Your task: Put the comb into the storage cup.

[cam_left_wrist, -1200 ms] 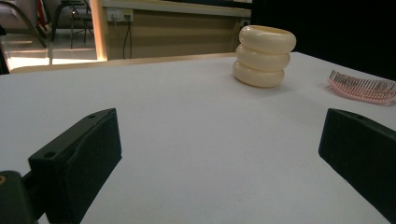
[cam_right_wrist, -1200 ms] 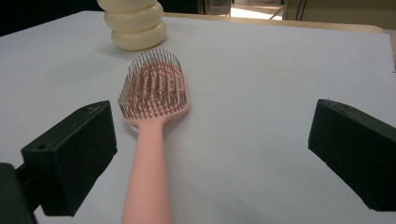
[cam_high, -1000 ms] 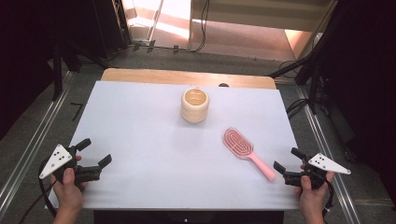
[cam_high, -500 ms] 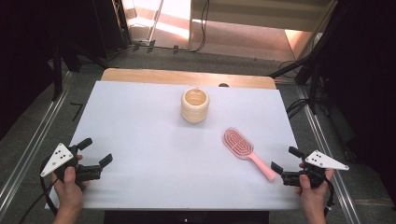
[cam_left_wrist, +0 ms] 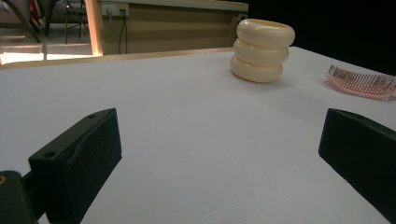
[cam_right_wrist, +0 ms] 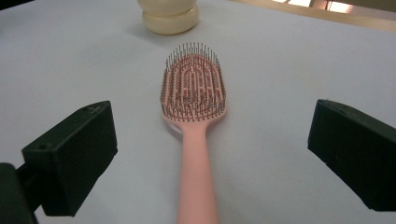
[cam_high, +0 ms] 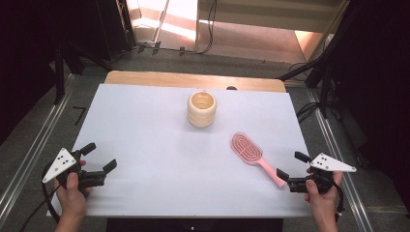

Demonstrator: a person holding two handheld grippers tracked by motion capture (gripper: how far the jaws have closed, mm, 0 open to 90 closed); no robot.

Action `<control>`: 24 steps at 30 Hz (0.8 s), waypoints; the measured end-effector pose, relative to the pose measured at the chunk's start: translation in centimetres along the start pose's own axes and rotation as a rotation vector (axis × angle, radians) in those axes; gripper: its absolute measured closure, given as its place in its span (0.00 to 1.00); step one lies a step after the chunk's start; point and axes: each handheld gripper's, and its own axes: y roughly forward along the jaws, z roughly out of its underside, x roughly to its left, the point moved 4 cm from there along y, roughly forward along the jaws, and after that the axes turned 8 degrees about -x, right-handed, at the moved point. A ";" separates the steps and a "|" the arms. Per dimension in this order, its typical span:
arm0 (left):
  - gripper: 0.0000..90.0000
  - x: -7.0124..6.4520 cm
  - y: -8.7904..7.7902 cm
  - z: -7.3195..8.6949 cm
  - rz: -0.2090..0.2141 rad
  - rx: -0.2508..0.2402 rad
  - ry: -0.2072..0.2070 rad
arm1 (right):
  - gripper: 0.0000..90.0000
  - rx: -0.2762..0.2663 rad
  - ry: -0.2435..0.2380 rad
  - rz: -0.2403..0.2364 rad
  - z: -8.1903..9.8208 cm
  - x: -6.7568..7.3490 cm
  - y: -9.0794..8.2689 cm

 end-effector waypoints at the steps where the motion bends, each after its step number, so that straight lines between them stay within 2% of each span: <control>1: 0.00 0.0 0.0 0.0 -0.001 0.002 0.002 | 0.00 0.017 0.002 -0.003 -0.2 0.1 0.1; 6: 0.00 0.0 0.0 0.0 -0.002 0.004 0.003 | 0.00 0.062 0.007 0.001 -0.8 0.0 0.3; 14: 0.00 0.0 0.1 0.1 0.008 0.008 -0.001 | 0.00 0.189 0.000 0.013 -1.6 -0.1 1.0; 18: 0.00 -0.1 0.1 0.1 0.007 0.008 0.002 | 0.00 0.216 -0.002 0.017 -1.9 -0.2 1.3; 24: 0.00 -0.1 0.0 0.1 0.010 0.006 -0.001 | 0.00 0.292 -0.028 0.015 -2.6 0.0 1.8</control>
